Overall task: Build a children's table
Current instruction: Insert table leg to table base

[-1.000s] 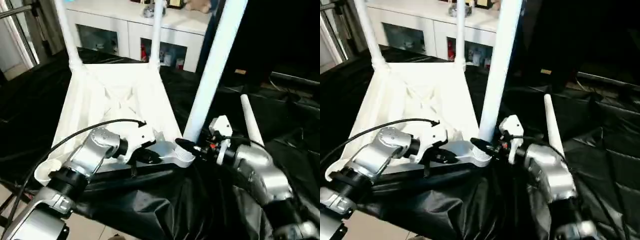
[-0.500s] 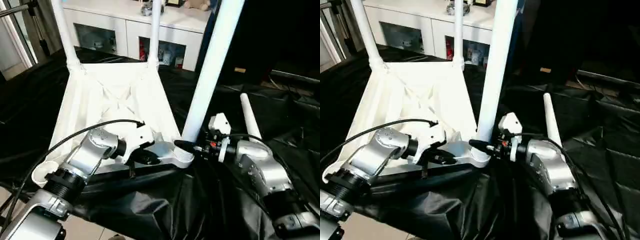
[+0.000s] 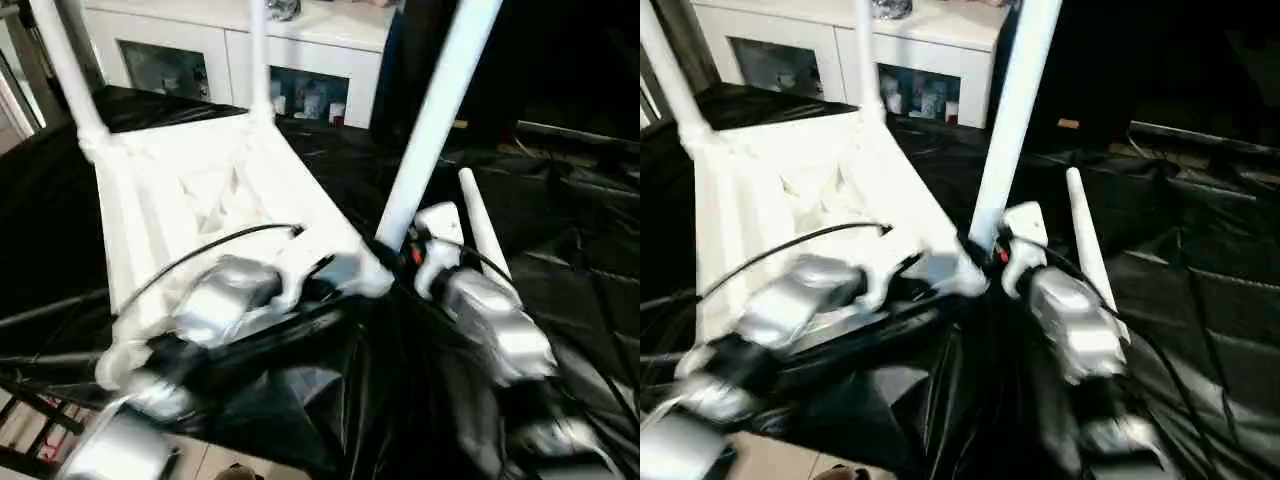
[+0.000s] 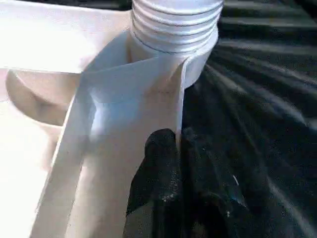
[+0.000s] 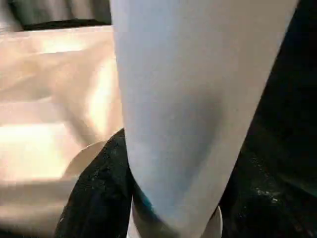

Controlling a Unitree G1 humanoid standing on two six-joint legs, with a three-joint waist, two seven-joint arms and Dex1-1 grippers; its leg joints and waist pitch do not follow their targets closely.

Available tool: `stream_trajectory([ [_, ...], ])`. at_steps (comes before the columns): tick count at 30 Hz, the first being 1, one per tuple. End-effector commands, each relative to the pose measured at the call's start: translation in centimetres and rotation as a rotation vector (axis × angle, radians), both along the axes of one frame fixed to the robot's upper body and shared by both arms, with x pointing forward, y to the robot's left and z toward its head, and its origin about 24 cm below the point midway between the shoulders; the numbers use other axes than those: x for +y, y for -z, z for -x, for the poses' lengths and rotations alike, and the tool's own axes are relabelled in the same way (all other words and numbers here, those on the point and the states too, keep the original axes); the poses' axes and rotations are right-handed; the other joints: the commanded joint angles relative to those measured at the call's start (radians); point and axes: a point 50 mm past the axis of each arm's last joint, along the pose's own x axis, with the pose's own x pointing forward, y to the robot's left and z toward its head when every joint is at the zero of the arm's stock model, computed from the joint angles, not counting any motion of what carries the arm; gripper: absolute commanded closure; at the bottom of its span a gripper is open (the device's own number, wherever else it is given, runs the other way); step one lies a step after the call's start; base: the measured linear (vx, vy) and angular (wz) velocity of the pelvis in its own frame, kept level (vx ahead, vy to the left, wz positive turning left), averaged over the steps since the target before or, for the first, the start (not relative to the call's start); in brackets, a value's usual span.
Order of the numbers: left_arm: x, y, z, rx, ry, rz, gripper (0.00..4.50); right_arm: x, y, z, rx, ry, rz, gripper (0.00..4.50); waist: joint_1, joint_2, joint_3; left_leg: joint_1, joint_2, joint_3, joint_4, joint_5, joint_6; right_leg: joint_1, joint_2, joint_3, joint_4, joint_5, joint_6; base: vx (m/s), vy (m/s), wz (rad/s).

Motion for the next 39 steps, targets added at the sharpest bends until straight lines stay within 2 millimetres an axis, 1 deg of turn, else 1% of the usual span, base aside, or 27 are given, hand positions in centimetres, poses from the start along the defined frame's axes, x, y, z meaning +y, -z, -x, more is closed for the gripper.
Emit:
stream_trajectory([
  [1,-2.8,-2.0,-0.5,-0.091,0.002,0.047,4.50,2.5,5.2,2.2,0.251,-0.047,0.046,2.61,0.082,0.033,-0.042,-0.065,0.078,0.052,-0.219,-0.919,-0.037,0.065,0.016,0.035,0.164,-0.162,-0.071,-0.094,-0.020,0.11],
  [2,-3.0,-2.0,-0.5,-0.090,-0.006,0.049,4.50,2.7,5.3,2.2,0.256,-0.046,0.052,2.61,0.045,-0.012,-0.054,-0.014,0.063,0.049,-0.188,-0.821,-0.002,0.051,-0.003,0.087,0.144,-0.237,-0.055,0.037,-0.134,0.18],
  [3,-3.0,-2.0,-0.5,-0.090,-0.010,0.049,4.50,2.8,5.3,2.2,0.261,-0.051,0.054,2.61,0.060,-0.076,-0.047,0.105,-0.005,0.026,0.028,-0.492,-0.033,-0.094,-0.107,0.126,-0.098,-0.885,0.017,0.037,-0.134,0.18],
  [4,-3.0,-2.0,-0.5,-0.091,-0.015,0.047,4.50,2.9,5.3,2.2,0.265,-0.054,0.054,2.61,0.061,-0.074,-0.051,0.010,-0.006,-0.002,0.068,-0.177,0.029,-0.008,-0.178,0.173,-0.104,-1.043,0.012,0.102,-0.142,-0.22],
  [5,-3.0,-2.0,-0.6,-0.090,-0.015,0.045,4.50,2.9,5.3,2.2,0.267,-0.054,0.054,2.61,0.074,-0.062,-0.064,-0.048,0.000,-0.020,0.031,-0.093,0.021,0.052,-0.164,0.158,-0.056,-0.914,0.007,0.082,-0.023,-0.42],
  [6,-2.9,-2.0,-0.6,-0.090,-0.018,0.041,4.50,3.0,5.3,2.2,0.271,-0.051,0.054,2.61,0.090,-0.032,-0.092,-0.030,0.028,-0.024,-0.033,-0.024,-0.019,0.044,-0.102,0.123,-0.017,-0.518,-0.037,0.082,-0.023,-0.42],
  [7,-2.8,-2.0,-0.7,-0.090,-0.020,0.036,4.50,3.0,5.3,2.1,0.269,-0.053,0.060,2.61,0.080,-0.035,-0.078,-0.020,0.021,-0.016,-0.049,-0.113,-0.028,0.022,-0.051,0.103,-0.001,-0.332,-0.061,0.052,0.004,-0.19],
  [8,-2.7,-2.0,-0.8,-0.091,-0.025,0.031,4.50,3.0,5.3,2.0,0.268,-0.050,0.065,2.61,0.078,-0.029,-0.080,-0.003,0.026,-0.013,-0.052,-0.189,-0.036,0.012,-0.054,0.107,-0.005,-0.328,-0.078,0.000,0.000,0.00],
  [9,-2.6,-2.0,-0.9,-0.092,-0.029,0.026,4.50,3.1,5.3,1.9,0.267,-0.048,0.068,2.61,0.070,-0.026,-0.080,0.004,0.024,-0.009,-0.055,-0.273,-0.039,0.015,-0.059,0.108,-0.011,-0.342,-0.112,0.000,0.000,0.00],
  [10,-2.5,-1.9,-1.0,-0.093,-0.036,0.021,4.50,3.2,5.2,1.7,0.264,-0.043,0.067,2.61,0.068,-0.027,-0.077,0.002,0.023,-0.009,-0.062,-0.310,-0.039,0.017,-0.059,0.107,-0.018,-0.371,-0.117,0.000,0.000,0.00],
  [12,-2.5,-1.9,-1.1,-0.094,-0.041,0.018,4.50,3.3,5.1,1.6,0.259,-0.046,0.066,2.62,0.067,-0.030,-0.077,0.008,0.023,-0.010,-0.065,-0.353,-0.037,0.016,-0.063,0.107,-0.028,-0.432,-0.101,0.000,0.000,0.00],
  [13,-2.5,-1.9,-1.1,-0.094,-0.043,0.017,4.50,3.3,5.1,1.6,0.257,-0.048,0.067,2.62,0.067,-0.029,-0.080,0.008,0.025,-0.011,-0.068,-0.347,-0.034,0.019,-0.064,0.106,-0.030,-0.426,-0.096,0.000,0.000,0.00],
  [14,-2.4,-1.9,-1.1,-0.094,-0.044,0.016,4.50,3.4,5.1,1.6,0.255,-0.052,0.066,2.62,0.066,-0.034,-0.081,0.006,0.025,-0.010,-0.069,-0.334,-0.031,0.021,-0.064,0.106,-0.030,-0.411,-0.094,0.000,0.000,0.00],
  [16,-2.2,-1.8,-1.1,-0.092,-0.048,0.014,4.50,3.5,5.0,1.5,0.252,-0.055,0.066,2.62,0.066,-0.032,-0.081,0.007,0.027,-0.008,-0.070,-0.317,-0.027,0.019,-0.065,0.107,-0.030,-0.382,-0.101,0.000,0.000,0.00],
  [19,-2.0,-1.8,-1.1,-0.092,-0.046,0.015,4.50,3.6,5.0,1.5,0.249,-0.069,0.064,2.62,0.064,-0.035,-0.081,0.007,0.027,-0.006,-0.072,-0.324,-0.024,0.019,-0.066,0.107,-0.035,-0.406,-0.100,0.000,0.000,0.00],
  [23,-1.9,-1.7,-1.1,-0.096,-0.034,0.009,4.50,3.9,4.7,1.5,0.236,-0.101,0.016,2.62,0.062,-0.034,-0.081,0.009,0.027,-0.004,-0.073,-0.325,-0.020,0.017,-0.066,0.107,-0.038,-0.412,-0.099,0.000,0.000,0.00],
  [24,-1.8,-1.7,-1.0,-0.100,-0.026,0.008,4.50,4.0,4.4,1.4,0.228,-0.106,-0.012,2.06,0.062,-0.034,-0.081,0.007,0.028,-0.004,-0.074,-0.318,-0.019,0.018,-0.067,0.107,-0.037,-0.404,-0.102,0.000,0.000,0.00],
  [25,-1.7,-1.8,-1.0,-0.102,-0.020,0.010,4.50,3.9,4.2,1.3,0.219,-0.106,-0.024,1.92,0.062,-0.034,-0.081,0.007,0.028,-0.004,-0.074,-0.318,-0.019,0.018,-0.067,0.107,-0.037,-0.404,-0.102,0.000,0.000,0.00],
  [29,-1.6,-1.8,-1.0,-0.105,-0.007,0.013,4.50,3.7,3.6,1.0,0.186,-0.107,-0.035,1.71,0.059,-0.035,-0.084,0.005,0.030,-0.003,-0.073,-0.297,-0.016,0.020,-0.066,0.108,-0.031,-0.349,-0.120,0.000,0.000,0.00],
  [30,-1.4,-1.8,-0.9,-0.108,0.001,0.013,4.50,3.4,3.3,0.8,0.167,-0.107,-0.041,1.48,0.056,-0.035,-0.084,0.003,0.030,-0.003,-0.073,-0.291,-0.015,0.021,-0.065,0.107,-0.030,-0.337,-0.126,0.000,0.000,0.00],
  [32,-1.4,-1.8,-0.9,-0.111,0.010,0.014,4.50,3.3,3.1,0.7,0.160,-0.110,-0.050,1.41,0.055,-0.036,-0.083,0.005,0.029,0.000,-0.071,-0.290,-0.010,0.020,-0.066,0.108,-0.031,-0.339,-0.131,0.000,0.000,0.00],
  [33,-1.5,-1.8,-0.8,-0.118,0.022,0.016,4.50,3.3,3.0,0.7,0.149,-0.116,-0.052,1.32,0.055,-0.036,-0.083,0.003,0.030,-0.001,-0.072,-0.283,-0.009,0.021,-0.066,0.108,-0.030,-0.336,-0.133,0.000,0.000,0.00],
  [34,-1.5,-2.0,-0.6,-0.133,0.059,0.026,4.50,3.2,2.6,0.6,0.123,-0.129,-0.057,1.08,0.055,-0.037,-0.084,0.003,0.029,0.000,-0.071,-0.279,-0.007,0.021,-0.066,0.108,-0.031,-0.334,-0.131,0.000,0.000,0.00],
  [36,-1.6,-2.0,-0.4,-0.136,0.084,0.033,4.50,3.0,2.2,0.6,0.096,-0.141,-0.056,1.02,0.055,-0.036,-0.085,0.001,0.030,0.000,-0.071,-0.267,-0.005,0.023,-0.066,0.108,-0.028,-0.319,-0.133,0.000,0.000,0.00],
  [37,-1.4,-2.0,-0.2,-0.129,0.109,0.031,4.50,2.8,1.6,0.6,0.074,-0.167,-0.079,0.99,0.055,-0.036,-0.088,0.000,0.033,0.001,-0.069,-0.240,0.001,0.025,-0.064,0.109,-0.020,-0.255,-0.146,0.000,0.000,0.00],
  [38,-1.4,-2.0,-0.1,-0.129,0.114,0.029,4.50,2.7,1.5,0.6,0.071,-0.172,-0.085,0.94,0.055,-0.035,-0.089,0.001,0.033,0.001,-0.067,-0.226,0.005,0.026,-0.064,0.109,-0.018,-0.227,-0.152,0.000,0.000,0.00],
  [39,-1.2,-1.9,0.1,-0.127,0.136,0.024,4.50,2.3,1.0,0.8,0.047,-0.205,-0.091,0.73,0.056,-0.034,-0.090,0.002,0.032,0.003,-0.065,-0.204,0.012,0.027,-0.062,0.109,-0.013,-0.183,-0.165,0.000,0.000,0.00],
])
